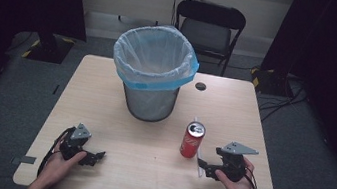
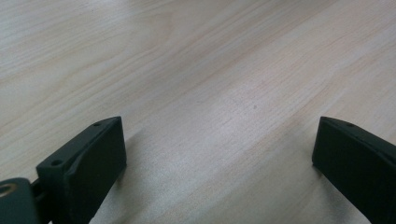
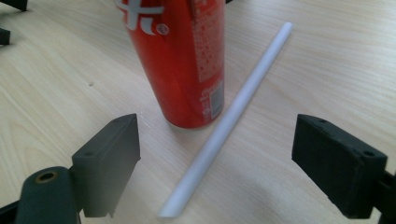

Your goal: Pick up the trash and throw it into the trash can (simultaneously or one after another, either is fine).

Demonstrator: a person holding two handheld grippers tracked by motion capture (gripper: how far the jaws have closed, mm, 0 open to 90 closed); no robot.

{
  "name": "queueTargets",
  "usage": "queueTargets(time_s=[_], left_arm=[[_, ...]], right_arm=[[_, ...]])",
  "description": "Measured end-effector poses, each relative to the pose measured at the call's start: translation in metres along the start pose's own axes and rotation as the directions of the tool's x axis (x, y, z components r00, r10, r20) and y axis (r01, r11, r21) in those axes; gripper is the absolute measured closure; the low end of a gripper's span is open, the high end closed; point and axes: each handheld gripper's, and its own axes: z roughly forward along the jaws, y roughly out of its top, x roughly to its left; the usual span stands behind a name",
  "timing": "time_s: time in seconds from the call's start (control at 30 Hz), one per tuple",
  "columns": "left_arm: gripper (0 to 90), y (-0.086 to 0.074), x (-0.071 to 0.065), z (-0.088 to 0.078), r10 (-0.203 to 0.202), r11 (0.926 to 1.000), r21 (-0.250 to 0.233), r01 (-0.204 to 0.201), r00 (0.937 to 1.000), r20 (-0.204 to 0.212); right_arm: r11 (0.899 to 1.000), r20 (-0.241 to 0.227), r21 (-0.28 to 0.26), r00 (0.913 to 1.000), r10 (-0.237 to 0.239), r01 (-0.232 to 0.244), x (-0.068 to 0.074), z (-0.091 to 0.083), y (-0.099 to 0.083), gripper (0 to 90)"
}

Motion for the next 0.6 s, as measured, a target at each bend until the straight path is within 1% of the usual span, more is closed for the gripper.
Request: queueTargets(time_s=[0.07, 0.13, 0.2, 0.37, 0.4, 0.5, 0.53, 0.6], left_arm=[[2.4, 0.0, 0.0, 0.0, 0.0, 1.0, 0.0, 0.0, 1.0, 0.0], [2.4, 0.0, 0.0, 0.0, 0.0, 1.0, 0.0, 0.0, 1.0, 0.0], [2.4, 0.0, 0.0, 0.0, 0.0, 1.0, 0.0, 0.0, 1.0, 0.0], [2.4, 0.0, 0.0, 0.0, 0.0, 1.0, 0.0, 0.0, 1.0, 0.0], [2.4, 0.0, 0.0, 0.0, 0.0, 1.0, 0.0, 0.0, 1.0, 0.0], [2.4, 0.0, 0.0, 0.0, 0.0, 1.0, 0.0, 0.0, 1.0, 0.0], [2.4, 0.0, 0.0, 0.0, 0.0, 1.0, 0.0, 0.0, 1.0, 0.0], [2.4, 0.0, 0.0, 0.0, 0.0, 1.0, 0.0, 0.0, 1.0, 0.0]], right_arm=[[1.0, -0.001, 0.0, 1.0, -0.004, 0.004, 0.0, 0.001, 0.001, 14.4], [1.0, -0.031, 0.003, 0.9994, -0.017, 0.017, 0.003, 0.005, 0.006, 17.1], [1.0, -0.045, 0.005, 0.9987, -0.026, 0.026, 0.005, 0.01, 0.01, 16.1], [0.999, -0.062, 0.005, 0.9972, -0.043, 0.043, 0.01, 0.02, 0.02, 16.2], [0.999, -0.062, 0.005, 0.9972, -0.043, 0.043, 0.01, 0.02, 0.02, 16.2], [0.998, -0.065, 0.013, 0.9963, -0.056, 0.057, 0.012, 0.028, 0.027, 15.9], [0.998, -0.065, 0.013, 0.9963, -0.056, 0.057, 0.012, 0.028, 0.027, 15.9], [0.998, -0.067, 0.011, 0.996, -0.058, 0.059, 0.012, 0.033, 0.03, 16.1]])
